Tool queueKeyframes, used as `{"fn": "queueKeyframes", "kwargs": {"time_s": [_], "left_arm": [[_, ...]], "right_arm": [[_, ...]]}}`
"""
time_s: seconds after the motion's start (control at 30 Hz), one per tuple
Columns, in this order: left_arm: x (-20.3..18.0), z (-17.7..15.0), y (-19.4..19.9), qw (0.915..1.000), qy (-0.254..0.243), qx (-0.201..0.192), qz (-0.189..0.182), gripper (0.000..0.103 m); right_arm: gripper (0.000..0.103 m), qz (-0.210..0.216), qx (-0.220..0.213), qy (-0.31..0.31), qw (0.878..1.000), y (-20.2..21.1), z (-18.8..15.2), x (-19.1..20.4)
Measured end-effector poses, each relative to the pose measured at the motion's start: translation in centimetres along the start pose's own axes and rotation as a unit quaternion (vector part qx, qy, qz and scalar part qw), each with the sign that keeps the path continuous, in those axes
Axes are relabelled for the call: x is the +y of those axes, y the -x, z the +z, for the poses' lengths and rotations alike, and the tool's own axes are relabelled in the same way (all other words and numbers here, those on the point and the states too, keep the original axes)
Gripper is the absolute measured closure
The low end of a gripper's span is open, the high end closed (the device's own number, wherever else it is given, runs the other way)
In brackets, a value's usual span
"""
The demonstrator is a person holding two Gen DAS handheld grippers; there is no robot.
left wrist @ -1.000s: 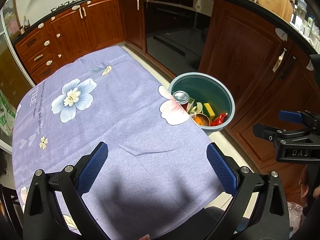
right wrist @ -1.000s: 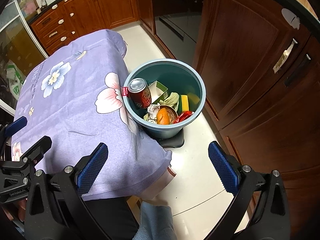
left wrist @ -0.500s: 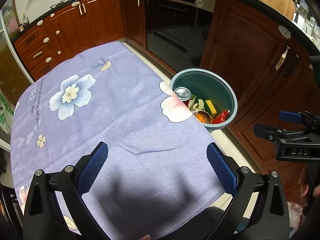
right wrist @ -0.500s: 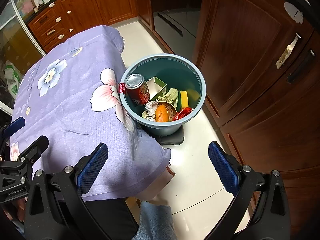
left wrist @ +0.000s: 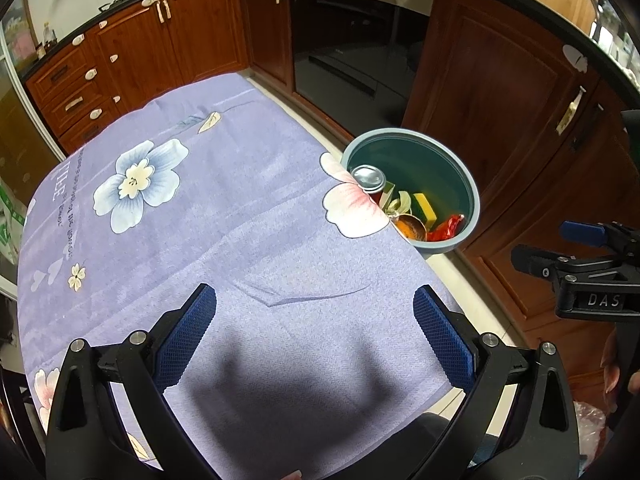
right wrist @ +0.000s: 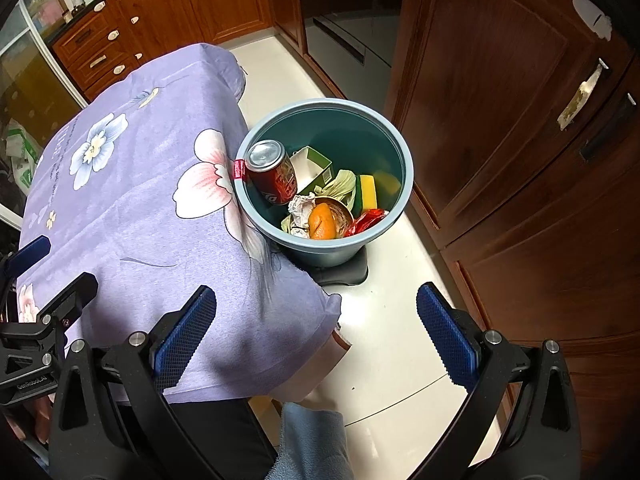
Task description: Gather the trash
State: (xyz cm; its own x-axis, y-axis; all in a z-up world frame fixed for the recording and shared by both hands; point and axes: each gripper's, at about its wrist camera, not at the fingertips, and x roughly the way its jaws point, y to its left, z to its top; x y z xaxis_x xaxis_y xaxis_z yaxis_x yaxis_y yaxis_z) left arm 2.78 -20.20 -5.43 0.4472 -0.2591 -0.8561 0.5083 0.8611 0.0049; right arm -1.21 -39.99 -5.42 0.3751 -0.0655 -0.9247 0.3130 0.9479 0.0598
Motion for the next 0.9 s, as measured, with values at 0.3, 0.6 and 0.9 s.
{"fn": "queueKeyframes", "kwargs": {"time_s": [0.3, 0.6, 0.9], "left_arm": [[-0.05, 0.01, -0.1, 1.0, -0.001, -0.002, -0.007, 0.004], [-0.66, 0.02, -0.4, 0.9999, -0.014, 0.001, -0.002, 0.004], [-0.73, 0.01, -0.63, 0.9999, -0.015, 0.005, 0.004, 0.004]], "right_arm": [[0.007, 0.001, 0.004, -0.005, 1.0, -0.48, -0.05, -0.28], [0.007, 0.0, 0.005, -0.007, 1.0, -0.66, 0.01, -0.45], [0.007, -0.001, 0.005, -0.007, 1.0, -0.74, 0.09, -0.63]]}}
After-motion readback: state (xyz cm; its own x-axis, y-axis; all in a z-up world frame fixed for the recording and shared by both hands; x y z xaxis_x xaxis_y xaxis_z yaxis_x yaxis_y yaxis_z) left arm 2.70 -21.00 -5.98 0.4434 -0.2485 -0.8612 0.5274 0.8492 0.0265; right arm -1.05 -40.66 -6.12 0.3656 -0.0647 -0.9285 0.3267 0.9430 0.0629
